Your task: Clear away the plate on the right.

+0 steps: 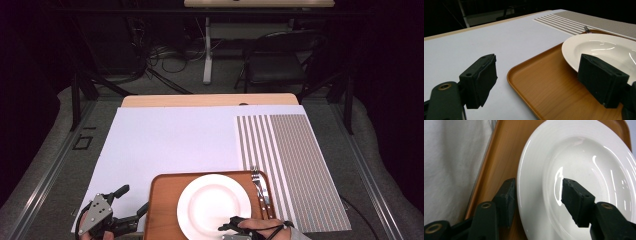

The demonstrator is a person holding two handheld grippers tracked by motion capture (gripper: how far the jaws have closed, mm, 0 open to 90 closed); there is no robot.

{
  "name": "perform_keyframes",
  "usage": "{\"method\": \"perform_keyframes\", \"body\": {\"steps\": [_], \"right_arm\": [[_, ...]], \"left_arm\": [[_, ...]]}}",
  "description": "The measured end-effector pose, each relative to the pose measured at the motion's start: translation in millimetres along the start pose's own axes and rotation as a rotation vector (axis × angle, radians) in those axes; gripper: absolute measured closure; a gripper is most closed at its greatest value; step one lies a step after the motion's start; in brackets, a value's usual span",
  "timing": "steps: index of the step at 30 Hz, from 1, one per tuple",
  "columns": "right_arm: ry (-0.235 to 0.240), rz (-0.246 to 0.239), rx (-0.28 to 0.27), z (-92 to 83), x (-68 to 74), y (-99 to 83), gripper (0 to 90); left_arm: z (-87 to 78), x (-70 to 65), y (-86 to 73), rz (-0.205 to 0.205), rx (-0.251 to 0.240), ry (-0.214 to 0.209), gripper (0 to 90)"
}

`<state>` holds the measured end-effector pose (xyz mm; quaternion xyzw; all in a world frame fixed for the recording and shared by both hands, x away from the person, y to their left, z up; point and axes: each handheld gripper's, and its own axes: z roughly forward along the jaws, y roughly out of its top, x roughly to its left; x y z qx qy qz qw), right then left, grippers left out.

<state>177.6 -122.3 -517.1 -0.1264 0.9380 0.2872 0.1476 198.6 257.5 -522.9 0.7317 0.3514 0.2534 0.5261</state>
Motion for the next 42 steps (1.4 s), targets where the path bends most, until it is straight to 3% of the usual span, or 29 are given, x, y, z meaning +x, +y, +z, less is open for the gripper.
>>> {"method": "perform_keyframes", "body": {"steps": [2, 10, 19, 22, 26, 37, 42], "right_arm": [[0.011, 0.069, 0.0, -4.6, 0.2, -3.4, 41.0], [-0.058, 0.174, -0.058, -20.0, -10.1, -18.8, 22.4], [-0.139, 0.342, -0.129, -31.7, -25.9, -43.3, 12.6], [-0.157, 0.396, -0.14, -35.7, -30.2, -53.4, 4.7], [-0.191, 0.447, -0.16, -41.0, -32.5, -64.6, 0.2], [-0.32, 0.603, -0.183, -54.9, -34.5, -95.9, 0.0], [-0.403, 0.694, -0.184, -60.4, -37.4, -111.4, 0.0]], "left_arm": [[-0.2, 0.2, 0.0, -0.002, 0.003, -0.002, 15.8], [0.2, -0.1, 0.0, 0.0, 0.001, 0.001, 15.8], [-0.3, 0.0, 0.0, -0.002, 0.003, -0.001, 15.8], [-0.5, 0.1, -0.1, -0.002, 0.0, 0.0, 15.8], [-1.1, 0.1, 0.1, 0.001, -0.001, 0.002, 15.8], [-2.6, 1.1, 0.0, -0.004, -0.01, 0.005, 15.8], [-3.2, 1.6, 0.1, -0.004, -0.008, 0.008, 15.8]]}}
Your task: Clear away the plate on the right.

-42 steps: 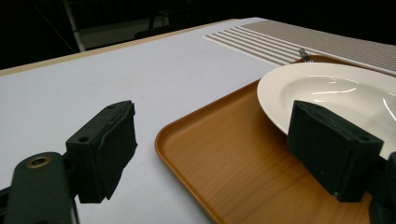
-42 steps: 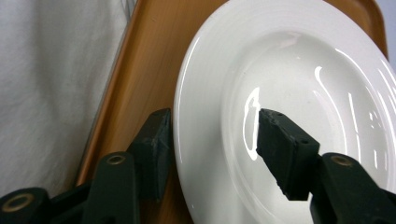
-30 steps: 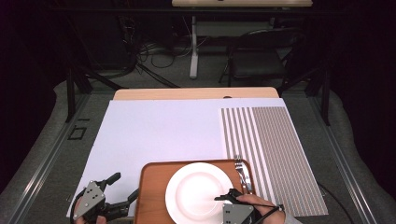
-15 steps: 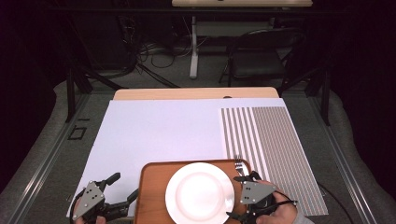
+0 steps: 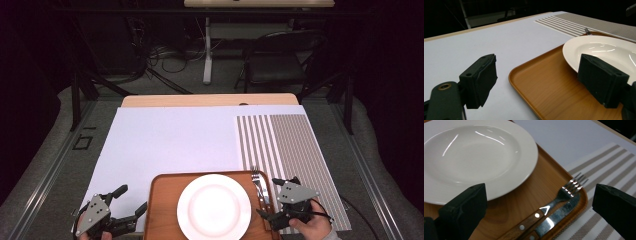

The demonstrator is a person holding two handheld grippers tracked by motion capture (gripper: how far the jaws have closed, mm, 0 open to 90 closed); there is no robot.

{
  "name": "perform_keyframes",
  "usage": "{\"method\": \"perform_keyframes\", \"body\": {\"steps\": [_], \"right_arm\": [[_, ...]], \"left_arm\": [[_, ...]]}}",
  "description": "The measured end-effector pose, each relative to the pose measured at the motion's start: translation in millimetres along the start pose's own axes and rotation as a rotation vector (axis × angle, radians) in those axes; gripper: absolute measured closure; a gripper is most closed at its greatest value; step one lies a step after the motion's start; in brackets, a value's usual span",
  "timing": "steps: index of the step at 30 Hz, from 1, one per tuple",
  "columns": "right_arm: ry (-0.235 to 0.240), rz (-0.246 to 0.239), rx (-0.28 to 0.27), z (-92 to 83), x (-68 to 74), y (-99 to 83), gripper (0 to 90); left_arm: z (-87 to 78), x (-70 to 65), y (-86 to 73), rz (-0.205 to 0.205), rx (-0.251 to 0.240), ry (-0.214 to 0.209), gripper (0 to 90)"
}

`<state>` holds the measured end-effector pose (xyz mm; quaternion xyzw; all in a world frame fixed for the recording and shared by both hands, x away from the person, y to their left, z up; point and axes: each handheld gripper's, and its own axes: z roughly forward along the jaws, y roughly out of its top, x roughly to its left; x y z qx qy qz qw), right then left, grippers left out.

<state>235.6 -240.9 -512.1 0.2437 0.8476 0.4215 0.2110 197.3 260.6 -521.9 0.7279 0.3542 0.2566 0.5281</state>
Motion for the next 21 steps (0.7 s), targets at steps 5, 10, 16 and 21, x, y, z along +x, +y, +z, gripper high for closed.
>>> {"method": "perform_keyframes", "body": {"steps": [5, 10, 16, 21], "right_arm": [[-0.072, 0.091, -0.021, -4.9, -13.0, -5.4, 0.0], [-0.124, 0.146, -0.019, -7.2, -21.9, -11.5, 0.0], [-0.173, 0.182, -0.009, -7.8, -29.0, -17.5, 0.0], [-0.208, 0.249, -0.008, -7.5, -36.4, -23.3, 0.0]], "left_arm": [[0.3, 0.2, 0.0, -0.001, 0.001, -0.001, 15.8], [0.1, 1.1, -0.4, -0.005, -0.004, 0.005, 15.8], [-0.8, 2.1, -0.4, -0.008, -0.004, 0.007, 15.8], [-1.0, 2.8, -0.8, -0.012, -0.009, 0.009, 15.8]]}}
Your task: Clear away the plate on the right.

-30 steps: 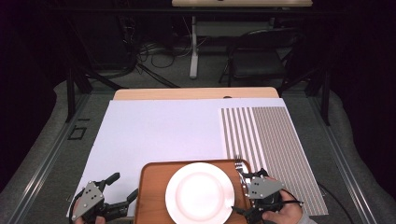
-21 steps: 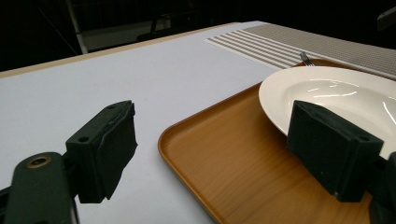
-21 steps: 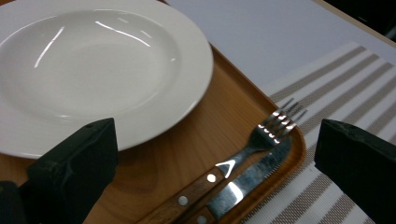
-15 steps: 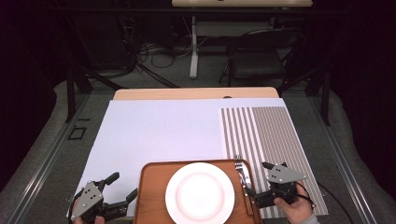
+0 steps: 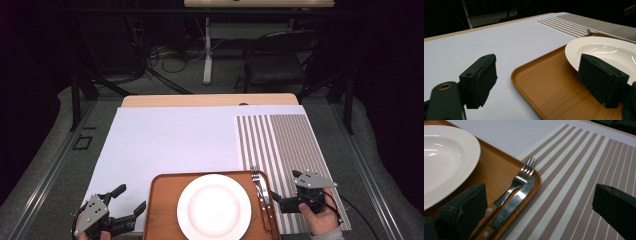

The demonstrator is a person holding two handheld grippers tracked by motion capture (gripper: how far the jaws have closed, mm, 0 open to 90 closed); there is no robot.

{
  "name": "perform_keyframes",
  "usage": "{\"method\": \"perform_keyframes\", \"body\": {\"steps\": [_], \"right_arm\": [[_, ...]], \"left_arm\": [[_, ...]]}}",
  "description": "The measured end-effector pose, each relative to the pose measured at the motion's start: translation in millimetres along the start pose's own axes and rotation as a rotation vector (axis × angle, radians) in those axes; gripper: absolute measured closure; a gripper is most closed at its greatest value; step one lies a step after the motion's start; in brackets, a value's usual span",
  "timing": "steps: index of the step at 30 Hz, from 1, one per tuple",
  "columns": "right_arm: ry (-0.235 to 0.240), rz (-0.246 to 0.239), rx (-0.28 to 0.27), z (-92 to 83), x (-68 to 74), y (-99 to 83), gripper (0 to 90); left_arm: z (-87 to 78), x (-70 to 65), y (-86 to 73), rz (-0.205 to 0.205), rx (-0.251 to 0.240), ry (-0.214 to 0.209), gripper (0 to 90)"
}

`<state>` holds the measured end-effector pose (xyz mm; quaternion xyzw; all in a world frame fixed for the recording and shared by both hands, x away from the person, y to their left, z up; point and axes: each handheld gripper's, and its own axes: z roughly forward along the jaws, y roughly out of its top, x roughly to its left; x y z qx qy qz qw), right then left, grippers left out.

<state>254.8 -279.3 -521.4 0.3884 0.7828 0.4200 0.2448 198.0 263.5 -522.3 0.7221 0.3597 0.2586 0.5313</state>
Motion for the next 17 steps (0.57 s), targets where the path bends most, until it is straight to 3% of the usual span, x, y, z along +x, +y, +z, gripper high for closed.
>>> {"method": "perform_keyframes", "body": {"steps": [8, 12, 17], "right_arm": [[-0.06, 0.091, 0.016, 0.9, -14.4, -7.1, 0.0], [-0.047, 0.131, 0.015, 1.6, -19.0, -9.6, 0.0], [-0.051, 0.137, 0.008, 1.8, -20.3, -10.2, 0.0]], "left_arm": [[-1.3, 1.7, -0.2, -0.009, -0.002, 0.009, 15.8], [-2.9, 3.2, -0.8, -0.023, -0.004, 0.014, 15.8], [-3.3, 4.8, -1.3, -0.036, -0.007, 0.025, 15.8]]}}
